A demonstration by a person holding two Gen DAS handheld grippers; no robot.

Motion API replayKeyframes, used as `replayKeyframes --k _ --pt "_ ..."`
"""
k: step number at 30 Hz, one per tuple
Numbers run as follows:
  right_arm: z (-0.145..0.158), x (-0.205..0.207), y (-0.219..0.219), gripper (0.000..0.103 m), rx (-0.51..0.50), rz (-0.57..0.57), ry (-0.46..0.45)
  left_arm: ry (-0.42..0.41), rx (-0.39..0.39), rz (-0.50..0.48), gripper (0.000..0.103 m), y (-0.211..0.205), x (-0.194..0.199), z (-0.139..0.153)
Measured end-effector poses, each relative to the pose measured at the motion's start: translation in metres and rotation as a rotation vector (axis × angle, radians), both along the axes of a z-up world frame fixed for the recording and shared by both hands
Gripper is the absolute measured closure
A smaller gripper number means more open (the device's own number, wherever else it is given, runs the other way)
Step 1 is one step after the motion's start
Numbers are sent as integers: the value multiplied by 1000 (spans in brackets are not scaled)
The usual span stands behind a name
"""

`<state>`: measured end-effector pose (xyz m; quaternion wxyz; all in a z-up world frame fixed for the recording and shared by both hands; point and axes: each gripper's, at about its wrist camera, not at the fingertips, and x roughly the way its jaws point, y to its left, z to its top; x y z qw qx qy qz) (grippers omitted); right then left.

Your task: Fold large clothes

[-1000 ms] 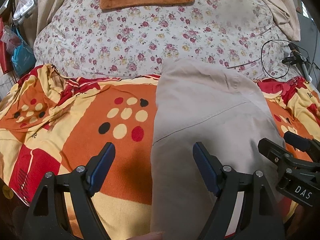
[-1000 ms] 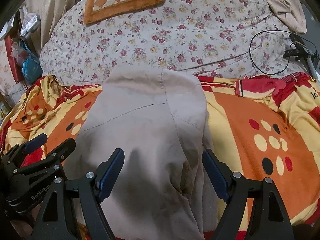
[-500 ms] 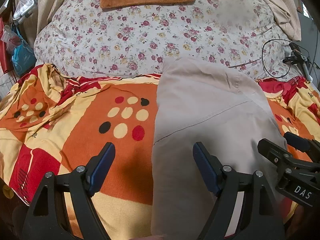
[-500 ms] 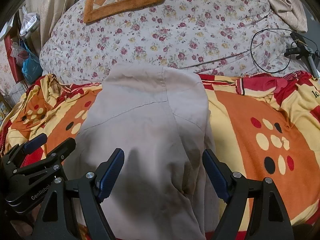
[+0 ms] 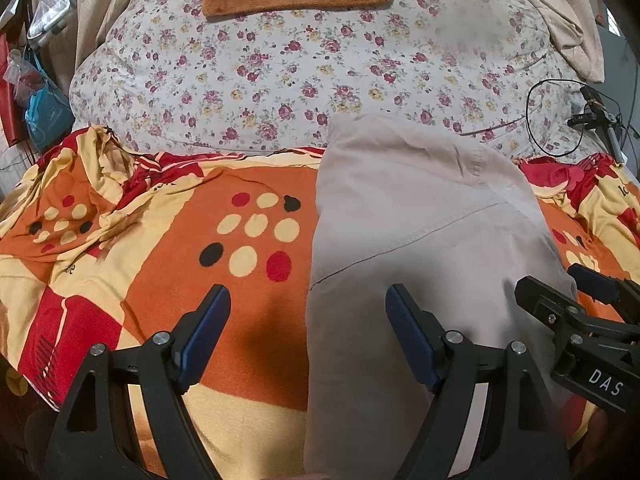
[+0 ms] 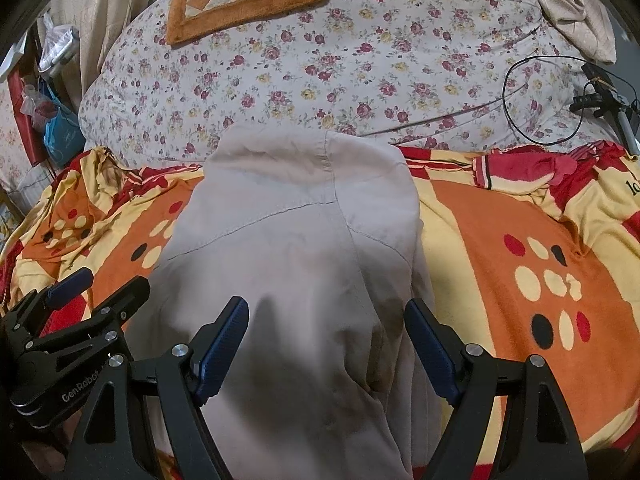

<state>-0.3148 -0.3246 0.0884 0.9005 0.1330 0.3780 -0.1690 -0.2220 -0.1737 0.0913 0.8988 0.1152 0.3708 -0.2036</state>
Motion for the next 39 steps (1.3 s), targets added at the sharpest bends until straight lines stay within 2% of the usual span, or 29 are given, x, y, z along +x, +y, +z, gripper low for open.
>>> replayKeyframes --k 39 --pt "-4 5 1 21 3 4 14 3 14 2 23 -3 1 -1"
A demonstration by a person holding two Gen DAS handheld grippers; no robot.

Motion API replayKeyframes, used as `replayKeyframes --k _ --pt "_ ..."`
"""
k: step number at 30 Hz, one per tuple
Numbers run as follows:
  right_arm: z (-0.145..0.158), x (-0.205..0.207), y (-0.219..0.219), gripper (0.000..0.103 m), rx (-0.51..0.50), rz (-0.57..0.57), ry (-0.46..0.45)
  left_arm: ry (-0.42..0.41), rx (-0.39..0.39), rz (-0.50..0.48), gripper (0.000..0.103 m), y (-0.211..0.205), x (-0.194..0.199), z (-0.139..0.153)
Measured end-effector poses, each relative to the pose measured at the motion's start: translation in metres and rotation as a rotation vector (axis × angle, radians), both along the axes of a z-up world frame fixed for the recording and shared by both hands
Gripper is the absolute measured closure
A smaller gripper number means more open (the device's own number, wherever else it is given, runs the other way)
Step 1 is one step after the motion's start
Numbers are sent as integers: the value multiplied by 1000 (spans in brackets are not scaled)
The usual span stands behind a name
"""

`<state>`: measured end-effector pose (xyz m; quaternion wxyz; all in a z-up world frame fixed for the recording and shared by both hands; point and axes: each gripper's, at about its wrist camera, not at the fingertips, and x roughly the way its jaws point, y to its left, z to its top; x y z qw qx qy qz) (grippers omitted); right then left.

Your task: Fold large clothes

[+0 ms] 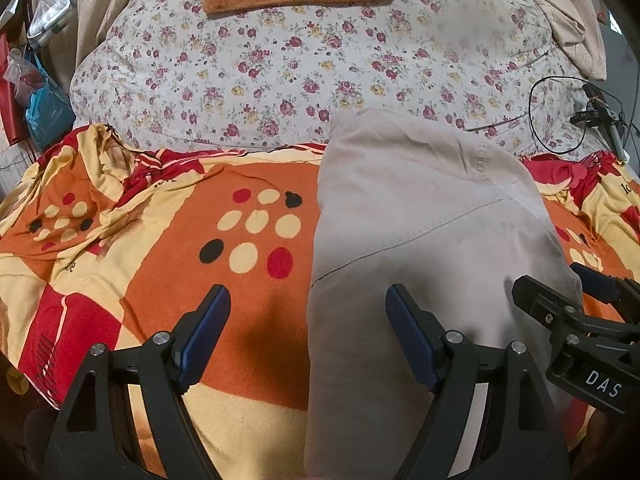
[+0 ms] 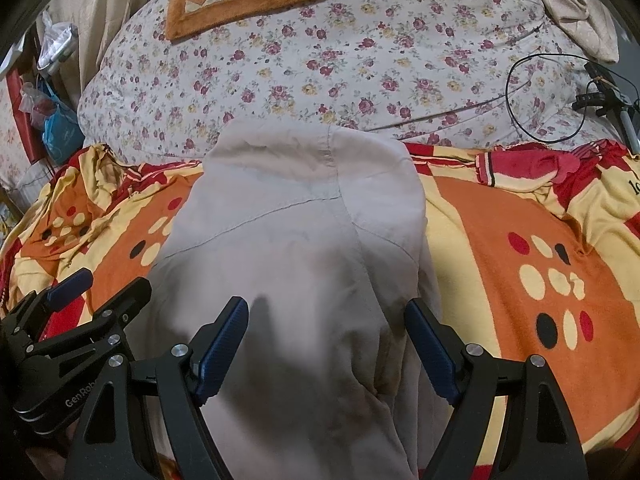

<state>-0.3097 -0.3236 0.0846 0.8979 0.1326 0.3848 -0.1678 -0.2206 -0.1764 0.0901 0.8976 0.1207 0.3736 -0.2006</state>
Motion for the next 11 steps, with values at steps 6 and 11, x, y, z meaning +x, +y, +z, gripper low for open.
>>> replayKeyframes --k 6,11 --pt "-1 1 1 21 1 5 4 0 -9 -1 23 2 -1 -2" --pt "1 1 -4 21 13 15 -8 24 -33 -5 23 7 7 -2"
